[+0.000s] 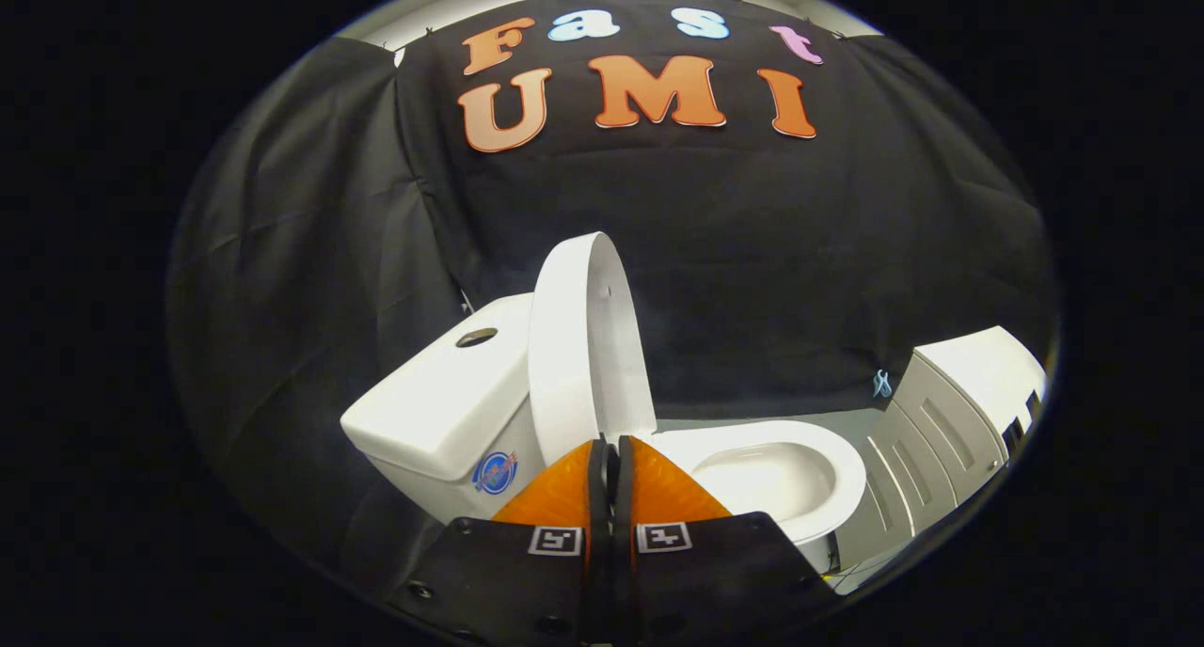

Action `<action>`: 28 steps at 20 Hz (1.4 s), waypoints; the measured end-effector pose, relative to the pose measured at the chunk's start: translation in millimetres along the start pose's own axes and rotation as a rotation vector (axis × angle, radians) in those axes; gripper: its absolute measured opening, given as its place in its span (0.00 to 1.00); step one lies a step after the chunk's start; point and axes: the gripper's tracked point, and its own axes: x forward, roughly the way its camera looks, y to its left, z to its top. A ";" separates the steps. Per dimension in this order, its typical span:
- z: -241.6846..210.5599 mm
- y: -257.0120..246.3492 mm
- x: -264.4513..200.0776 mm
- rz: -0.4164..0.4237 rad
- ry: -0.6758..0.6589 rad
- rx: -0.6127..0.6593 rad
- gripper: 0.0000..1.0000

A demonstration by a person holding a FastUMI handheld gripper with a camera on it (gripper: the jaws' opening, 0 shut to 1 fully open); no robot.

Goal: Open the toilet lid.

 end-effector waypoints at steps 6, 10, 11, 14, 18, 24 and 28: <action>-7.0 36.2 5.1 0.040 0.012 -0.008 0.08; -2.9 34.8 3.8 0.015 -0.004 -0.041 0.08; -3.2 34.5 4.0 0.025 -0.002 -0.041 0.08; 0.1 31.5 2.4 0.053 0.011 -0.024 0.31; 32.2 12.2 -12.7 0.056 -0.058 0.000 0.66; 84.4 -33.7 -31.5 0.024 -0.155 0.039 0.98; 116.5 -66.4 -43.1 0.002 -0.195 0.058 0.99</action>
